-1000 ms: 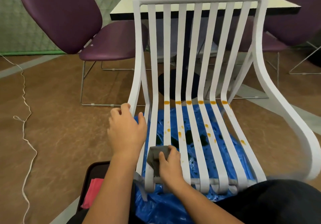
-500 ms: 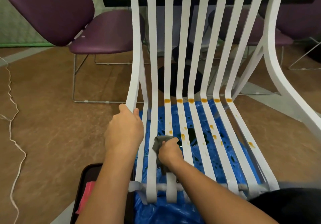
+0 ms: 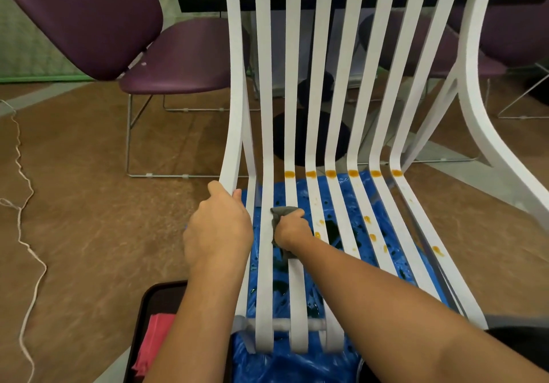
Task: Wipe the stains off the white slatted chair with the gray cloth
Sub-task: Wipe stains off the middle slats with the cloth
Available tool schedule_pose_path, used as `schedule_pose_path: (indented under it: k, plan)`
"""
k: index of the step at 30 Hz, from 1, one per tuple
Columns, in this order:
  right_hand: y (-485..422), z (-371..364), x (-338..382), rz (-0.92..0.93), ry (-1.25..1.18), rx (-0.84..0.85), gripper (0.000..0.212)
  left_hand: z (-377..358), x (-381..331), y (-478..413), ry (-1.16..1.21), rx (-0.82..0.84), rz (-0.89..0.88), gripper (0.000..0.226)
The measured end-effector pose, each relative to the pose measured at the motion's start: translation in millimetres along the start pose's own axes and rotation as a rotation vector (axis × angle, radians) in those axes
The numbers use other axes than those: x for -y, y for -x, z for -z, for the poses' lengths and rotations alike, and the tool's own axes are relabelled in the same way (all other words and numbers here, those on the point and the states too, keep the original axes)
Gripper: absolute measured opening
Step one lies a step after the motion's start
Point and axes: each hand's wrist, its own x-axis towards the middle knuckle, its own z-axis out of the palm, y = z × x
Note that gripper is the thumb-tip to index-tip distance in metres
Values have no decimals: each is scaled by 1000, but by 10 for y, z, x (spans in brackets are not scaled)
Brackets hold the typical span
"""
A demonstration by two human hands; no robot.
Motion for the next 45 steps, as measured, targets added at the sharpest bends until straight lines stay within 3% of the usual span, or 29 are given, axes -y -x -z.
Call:
schedule_pose_path:
  k: [6,8,11,14,16,20,25,30,33,37,42,45]
  plan:
    - [303,-269,-370,135,282,-156,103,40,-32,24,-30,15,-1,33]
    - [393,-350,-533,200,299,-179,94,38,-31,27,-23,23,-2,34]
    - [560,-407,-708,317,115,-213,67,44,-25,29,-1,31,-2,33]
    - [593,-429,-760,411,154,-247,62,40,-24,32,3,31,-10,33]
    - [561,-428,-747,400,212,-231,61,42,-13,30,7,29,-14,33]
    - [353,-435,-675,352,441,-232,85,36,-3,9,18,25,-14,32]
    - [129,-284,-453,337,381,-220,68,30,-1,6,32,22,-28,31]
    - [-190,-205,-205,317,328,-181,66,3,12,-34,38,27,-20,27]
    - [-238,-101,-83,335,306,-182,46,4,7,-44,47,33,-21,22]
    - [-255,-65,-22,316,279,-186,65,17,1,-49,60,40,-12,23]
    - [-86,-121,-144,311,284,-232,60,39,-12,-40,53,50,-13,28]
    - [74,-176,-284,330,230,-239,40,43,-3,-34,54,54,-25,29]
